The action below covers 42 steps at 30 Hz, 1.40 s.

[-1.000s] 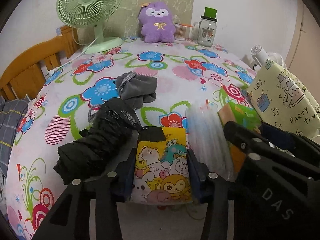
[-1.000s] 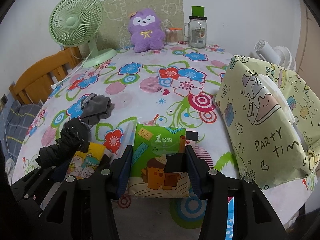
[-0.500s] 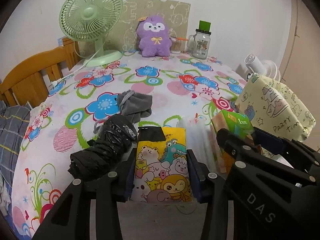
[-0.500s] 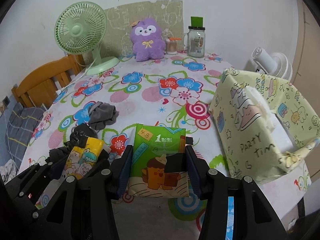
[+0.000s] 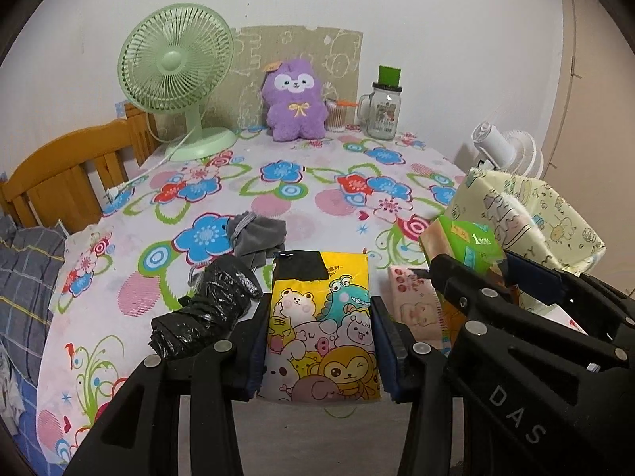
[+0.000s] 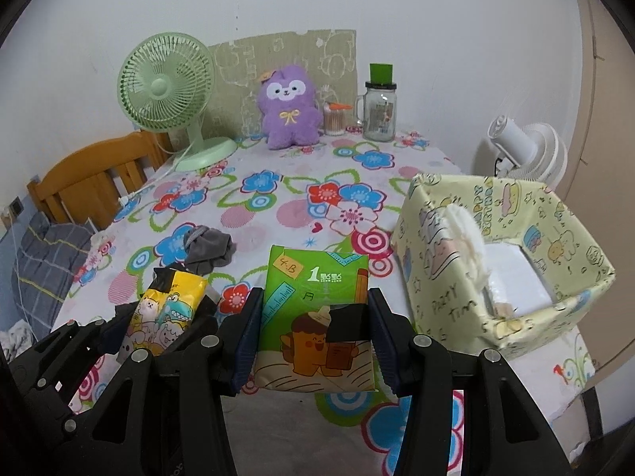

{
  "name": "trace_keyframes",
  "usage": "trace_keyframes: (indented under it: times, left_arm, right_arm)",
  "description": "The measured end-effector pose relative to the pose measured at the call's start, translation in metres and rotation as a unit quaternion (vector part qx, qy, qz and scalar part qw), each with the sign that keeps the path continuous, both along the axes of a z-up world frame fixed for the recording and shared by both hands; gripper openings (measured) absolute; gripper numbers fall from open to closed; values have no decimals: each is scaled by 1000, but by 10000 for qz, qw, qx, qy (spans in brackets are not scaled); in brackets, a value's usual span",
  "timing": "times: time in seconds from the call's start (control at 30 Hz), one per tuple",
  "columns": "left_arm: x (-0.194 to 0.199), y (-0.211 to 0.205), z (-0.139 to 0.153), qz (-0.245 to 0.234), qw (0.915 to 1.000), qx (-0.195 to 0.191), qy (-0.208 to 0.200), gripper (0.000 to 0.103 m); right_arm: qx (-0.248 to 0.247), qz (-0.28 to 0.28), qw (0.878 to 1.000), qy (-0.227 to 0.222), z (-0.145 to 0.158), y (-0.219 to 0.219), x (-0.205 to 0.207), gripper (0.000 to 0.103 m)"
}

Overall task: Organize soft objects
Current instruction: 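Carry both tissue packs up and over to the paper box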

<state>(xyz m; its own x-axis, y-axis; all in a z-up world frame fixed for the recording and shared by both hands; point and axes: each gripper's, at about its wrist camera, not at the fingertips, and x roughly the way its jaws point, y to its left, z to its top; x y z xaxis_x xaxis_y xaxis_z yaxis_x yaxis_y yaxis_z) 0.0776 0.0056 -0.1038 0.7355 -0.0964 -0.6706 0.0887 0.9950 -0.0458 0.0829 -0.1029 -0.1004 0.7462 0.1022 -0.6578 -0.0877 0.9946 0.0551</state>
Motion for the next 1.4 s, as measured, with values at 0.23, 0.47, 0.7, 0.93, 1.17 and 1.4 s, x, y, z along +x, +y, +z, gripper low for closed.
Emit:
trace_keyframes:
  times: [0.23, 0.47, 0.7, 0.93, 1.17, 1.4]
  left_arm:
    - [-2, -11, 14, -51, 9999, 32, -113, 47]
    - [-3, -21, 27, -86, 9994, 121, -308, 47]
    - [0, -34, 41, -171, 9983, 171, -537, 47]
    - [6, -48, 52, -321, 9973, 105, -657, 47]
    - [13, -67, 60, -445, 9961, 82, -759, 47]
    - [19, -89, 65, -654, 9941, 105, -856, 47]
  right_arm:
    - [3, -12, 9999, -170, 15, -10, -5, 54]
    - [-13, -50, 9993, -380, 29, -19, -6, 54]
    - [-26, -148, 9983, -563, 42, -31, -4, 54]
    - [-99, -285, 9969, -723, 54, -47, 0, 54]
    - [-157, -456, 9952, -850, 62, -65, 2, 54]
    - [-184, -715, 9928, -940, 67, -89, 3, 54]
